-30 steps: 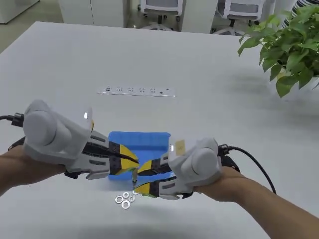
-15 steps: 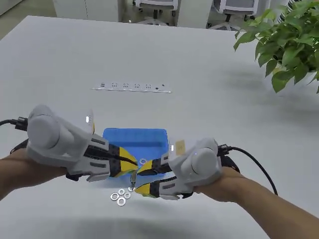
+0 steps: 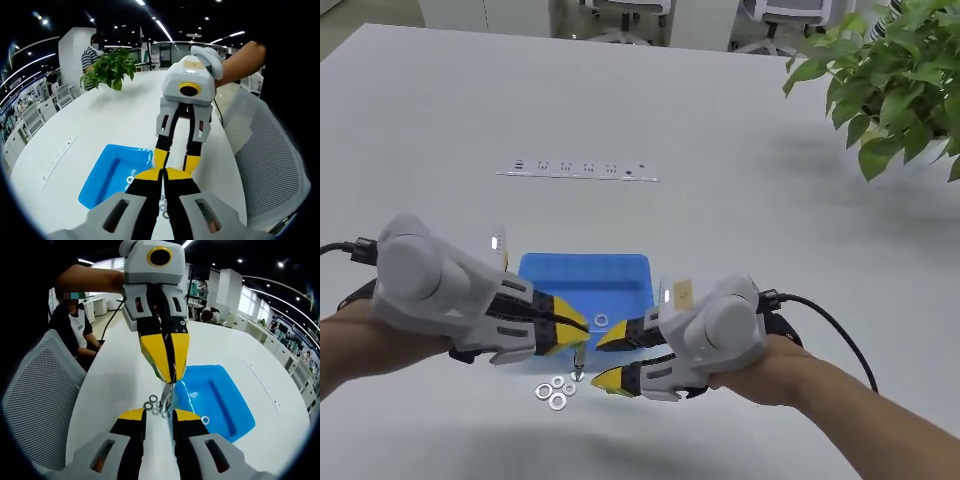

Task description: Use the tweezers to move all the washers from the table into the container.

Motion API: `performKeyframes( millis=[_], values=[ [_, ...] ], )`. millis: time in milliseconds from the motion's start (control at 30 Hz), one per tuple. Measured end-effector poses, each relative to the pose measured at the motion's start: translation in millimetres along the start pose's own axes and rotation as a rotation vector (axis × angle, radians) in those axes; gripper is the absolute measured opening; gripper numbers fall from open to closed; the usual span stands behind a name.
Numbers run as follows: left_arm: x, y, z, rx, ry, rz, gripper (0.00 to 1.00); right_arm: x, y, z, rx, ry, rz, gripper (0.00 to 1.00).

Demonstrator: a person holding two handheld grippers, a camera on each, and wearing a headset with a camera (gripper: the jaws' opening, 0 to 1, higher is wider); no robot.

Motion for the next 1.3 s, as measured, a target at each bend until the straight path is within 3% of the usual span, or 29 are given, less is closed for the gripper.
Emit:
performKeyframes(
  millis=[667,1300],
  values=[
    [-0.1,-4.3,6.6,0.014,0.009,0.004,0.05,-0.3,-2.4,3.4,-0.01,-0.014,-0.004,0.22],
    [-1.6,-3.1,5.9,-0.01,-0.016,0.049,0.05,12.1,-22.0,-3.9,0.009,0.026,-0.04,0.16]
  ],
)
Point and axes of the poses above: the centre of the closed fingertips' face, and the gripper's own axes: y roughly backward along the fingers, x roughly to its right, z roughly out of its underside, the point moved 10 cm from there along y, roughly backward along the fingers, and after that the axes turned 1 degree about z, right-handed, at the moved point
